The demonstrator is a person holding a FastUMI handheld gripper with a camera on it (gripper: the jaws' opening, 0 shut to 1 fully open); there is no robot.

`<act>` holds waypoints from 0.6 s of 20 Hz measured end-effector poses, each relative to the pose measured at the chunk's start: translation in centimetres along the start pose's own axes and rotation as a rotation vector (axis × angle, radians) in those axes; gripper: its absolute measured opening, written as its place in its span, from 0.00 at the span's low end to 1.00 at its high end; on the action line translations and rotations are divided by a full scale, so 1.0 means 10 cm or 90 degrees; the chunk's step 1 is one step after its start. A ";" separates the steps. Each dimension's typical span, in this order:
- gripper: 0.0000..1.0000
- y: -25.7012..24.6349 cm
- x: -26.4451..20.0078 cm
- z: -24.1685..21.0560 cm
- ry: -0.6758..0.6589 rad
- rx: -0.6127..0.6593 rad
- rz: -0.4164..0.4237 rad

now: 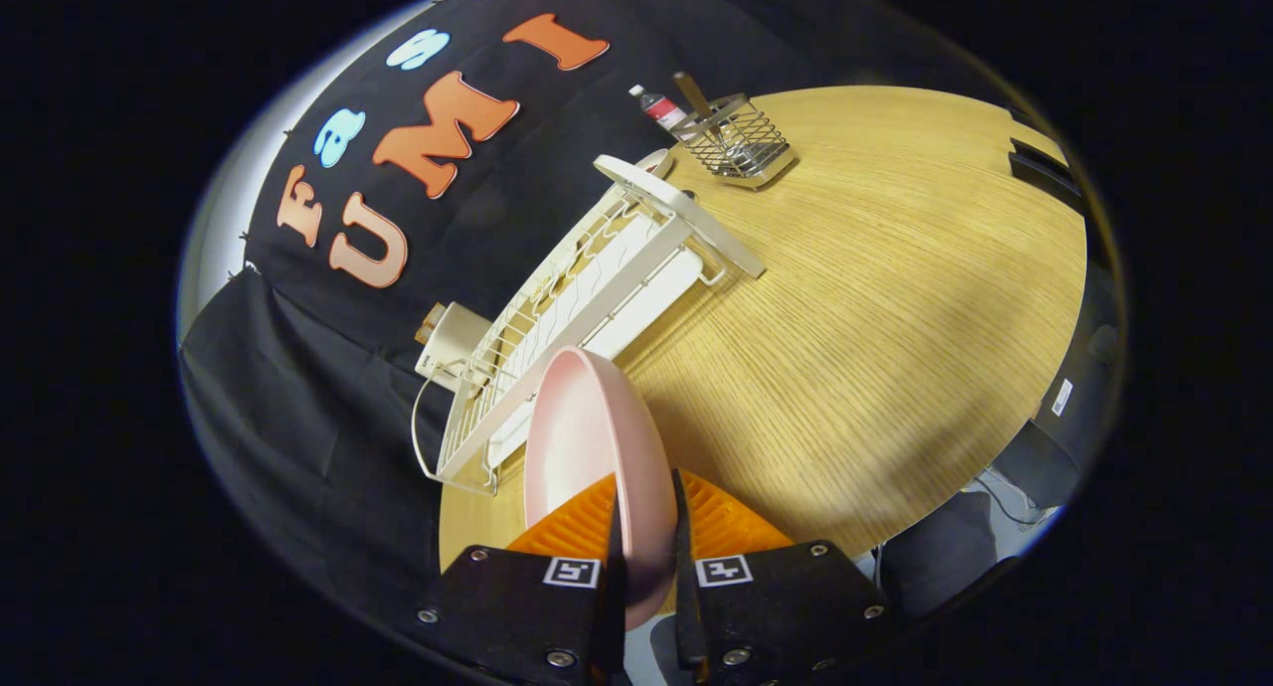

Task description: Take the plate from the dish rack, then take the spoon from the basket and place it into the plate.

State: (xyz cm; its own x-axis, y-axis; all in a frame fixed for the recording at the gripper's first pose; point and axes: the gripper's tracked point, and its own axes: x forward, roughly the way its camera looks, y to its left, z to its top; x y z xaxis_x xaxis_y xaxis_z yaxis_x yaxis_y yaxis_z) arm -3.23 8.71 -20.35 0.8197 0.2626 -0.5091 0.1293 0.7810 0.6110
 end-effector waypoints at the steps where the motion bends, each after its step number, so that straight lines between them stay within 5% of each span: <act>1: 0.22 -0.04 0.02 0.00 -0.002 -0.010 -0.011; 11: 0.41 -0.25 -0.03 0.31 -0.059 -0.064 -0.066; 12: 0.50 -0.28 -0.04 0.38 -0.075 -0.082 -0.078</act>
State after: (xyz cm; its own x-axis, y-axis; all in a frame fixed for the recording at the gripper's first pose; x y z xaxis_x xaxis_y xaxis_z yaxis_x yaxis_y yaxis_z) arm -1.79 4.25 -19.56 0.8628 0.0997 -0.4957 0.1649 0.8712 0.4623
